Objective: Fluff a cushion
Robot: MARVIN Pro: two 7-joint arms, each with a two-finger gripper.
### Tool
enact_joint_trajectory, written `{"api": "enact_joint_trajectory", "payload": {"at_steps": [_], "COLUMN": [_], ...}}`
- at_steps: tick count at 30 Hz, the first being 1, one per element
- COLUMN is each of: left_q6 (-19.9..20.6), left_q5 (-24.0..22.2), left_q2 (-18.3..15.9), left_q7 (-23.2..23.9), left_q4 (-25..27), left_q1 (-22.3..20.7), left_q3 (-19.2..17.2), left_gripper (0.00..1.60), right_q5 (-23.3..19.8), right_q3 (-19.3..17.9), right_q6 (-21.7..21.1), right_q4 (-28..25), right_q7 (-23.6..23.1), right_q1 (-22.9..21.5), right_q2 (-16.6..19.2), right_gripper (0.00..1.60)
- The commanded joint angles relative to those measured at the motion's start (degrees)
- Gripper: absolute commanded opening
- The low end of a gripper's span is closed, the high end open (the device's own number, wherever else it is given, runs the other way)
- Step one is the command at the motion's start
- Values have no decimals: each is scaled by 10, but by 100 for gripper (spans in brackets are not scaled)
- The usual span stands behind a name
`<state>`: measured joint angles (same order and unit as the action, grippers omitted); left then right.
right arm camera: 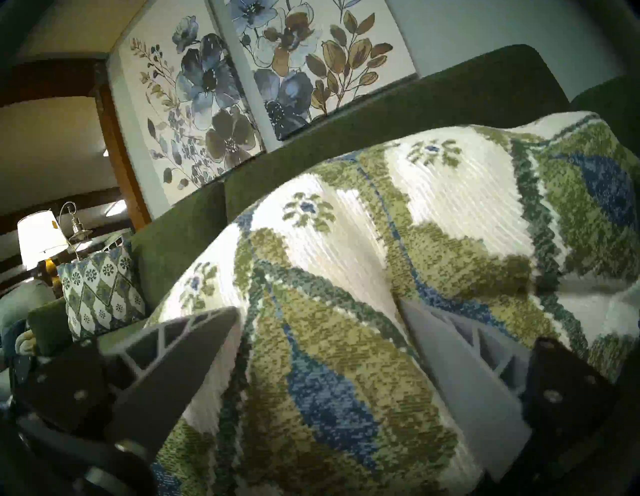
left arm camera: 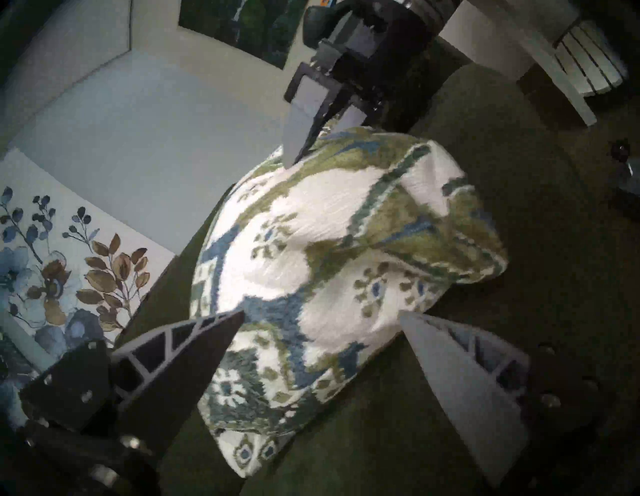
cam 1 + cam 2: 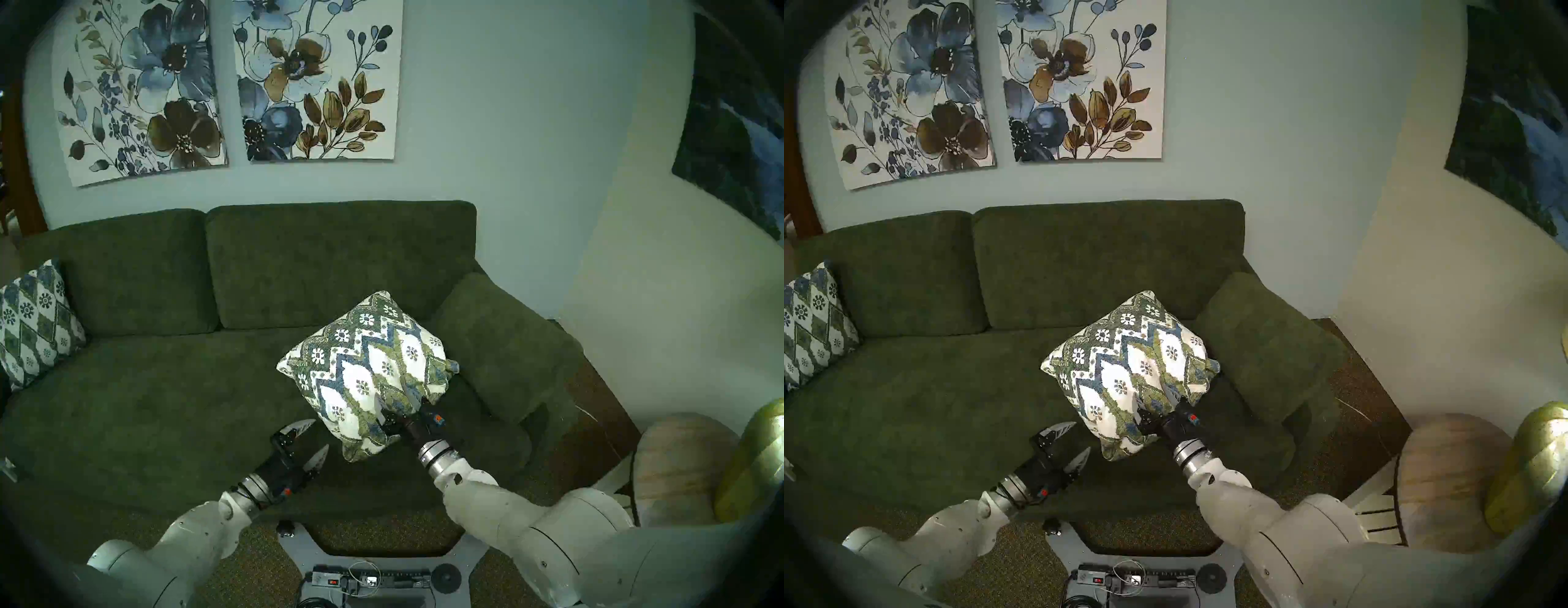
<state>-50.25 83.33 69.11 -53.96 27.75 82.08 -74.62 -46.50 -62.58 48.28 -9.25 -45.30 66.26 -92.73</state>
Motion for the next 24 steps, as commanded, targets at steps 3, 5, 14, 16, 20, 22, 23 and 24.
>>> {"api": "enact_joint_trajectory", "payload": {"at_steps": [3,5,14,16,20,22,23,24], "left_q6": [30,34,40,42,52,60,63,67], "left_q5": [-1,1,26,33,48,54,57,59], "left_q2": [-70,-78,-38,-23,-1,7,10,13], "left_q7": [-45,-53,-60,-56,-45,-39,-37,-33], "left_q4": [56,74,148,156,151,141,135,127], "left_q1": [-53,-64,-86,-85,-81,-83,-84,-86], "left_q3": [-38,-43,-19,-7,17,26,29,32], "left_gripper": [160,160,160,160,160,160,160,160], "right_q5": [2,1,-2,-3,-5,-6,-6,-6], "right_q3": [5,5,6,5,4,4,3,3], "right_q6": [-7,-8,-11,-11,-12,-10,-9,-8], "right_q4": [3,4,9,11,13,13,13,13], "right_q7": [-3,-3,-5,-5,-6,-8,-9,-10], "right_q1": [3,3,-1,-2,-4,-4,-4,-3], "right_q2": [-18,-19,-17,-14,-9,-8,-8,-7], "right_gripper": [160,160,160,160,160,160,160,160]}}
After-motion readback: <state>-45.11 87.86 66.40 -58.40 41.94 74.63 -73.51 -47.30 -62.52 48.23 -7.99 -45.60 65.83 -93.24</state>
